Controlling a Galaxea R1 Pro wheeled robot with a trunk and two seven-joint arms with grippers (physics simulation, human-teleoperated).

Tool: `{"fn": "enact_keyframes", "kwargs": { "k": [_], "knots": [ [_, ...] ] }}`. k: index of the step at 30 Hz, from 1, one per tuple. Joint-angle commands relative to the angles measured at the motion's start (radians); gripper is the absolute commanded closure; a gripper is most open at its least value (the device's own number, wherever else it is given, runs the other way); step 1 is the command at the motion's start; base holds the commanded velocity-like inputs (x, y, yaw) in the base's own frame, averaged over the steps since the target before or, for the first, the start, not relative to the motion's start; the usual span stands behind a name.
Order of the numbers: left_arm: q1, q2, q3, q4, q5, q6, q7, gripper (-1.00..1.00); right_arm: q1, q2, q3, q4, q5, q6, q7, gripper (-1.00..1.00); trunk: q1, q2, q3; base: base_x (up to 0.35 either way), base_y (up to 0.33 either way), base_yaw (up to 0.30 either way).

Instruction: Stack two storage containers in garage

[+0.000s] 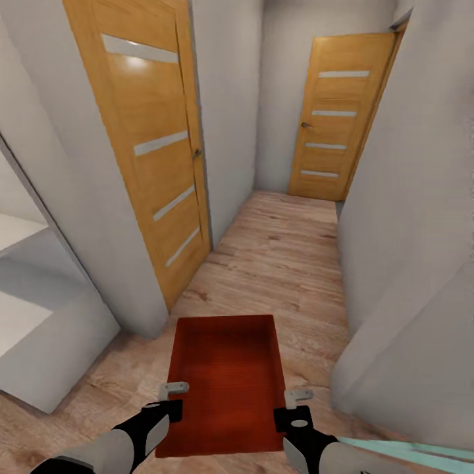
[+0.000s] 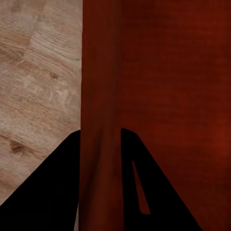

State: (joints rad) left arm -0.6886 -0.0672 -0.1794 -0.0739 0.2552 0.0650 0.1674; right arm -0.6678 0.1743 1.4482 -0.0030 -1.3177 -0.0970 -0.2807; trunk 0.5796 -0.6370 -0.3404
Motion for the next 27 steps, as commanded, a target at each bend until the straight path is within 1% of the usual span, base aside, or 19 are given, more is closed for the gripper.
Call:
{"fn": "enact_keyframes", "kwargs": {
  "k": [1, 14, 18, 27],
  "knots": [
    [0.000, 0.011, 0.071, -0.001, 0.037, 0.009, 0.014, 1.00, -0.001, -0.001, -0.012, -0.002, 0.008, -0.021, -0.014, 1.00, 0.001, -0.001, -0.001, 0.323, 0.000, -0.232],
    [0.000, 0.011, 0.071, -0.001, 0.037, 0.009, 0.014, 1.00, -0.001, -0.001, -0.012, -0.002, 0.008, -0.021, -0.015, 1.00, 0.001, -0.001, -0.001, 0.323, 0.000, -0.212],
    [0.000, 0.011, 0.071, -0.001, 0.037, 0.009, 0.014, 1.00, -0.001, -0.001, -0.012, -0.002, 0.008, -0.021, -0.015, 1.00, 0.001, -0.001, -0.001, 0.323, 0.000, -0.064],
    [0.000, 0.011, 0.071, -0.001, 0.036, 0.009, 0.014, 1.00, -0.001, -0.001, -0.012, -0.002, 0.008, -0.021, -0.015, 1.00, 0.001, -0.001, -0.001, 0.323, 0.000, -0.004]
  ]
}}
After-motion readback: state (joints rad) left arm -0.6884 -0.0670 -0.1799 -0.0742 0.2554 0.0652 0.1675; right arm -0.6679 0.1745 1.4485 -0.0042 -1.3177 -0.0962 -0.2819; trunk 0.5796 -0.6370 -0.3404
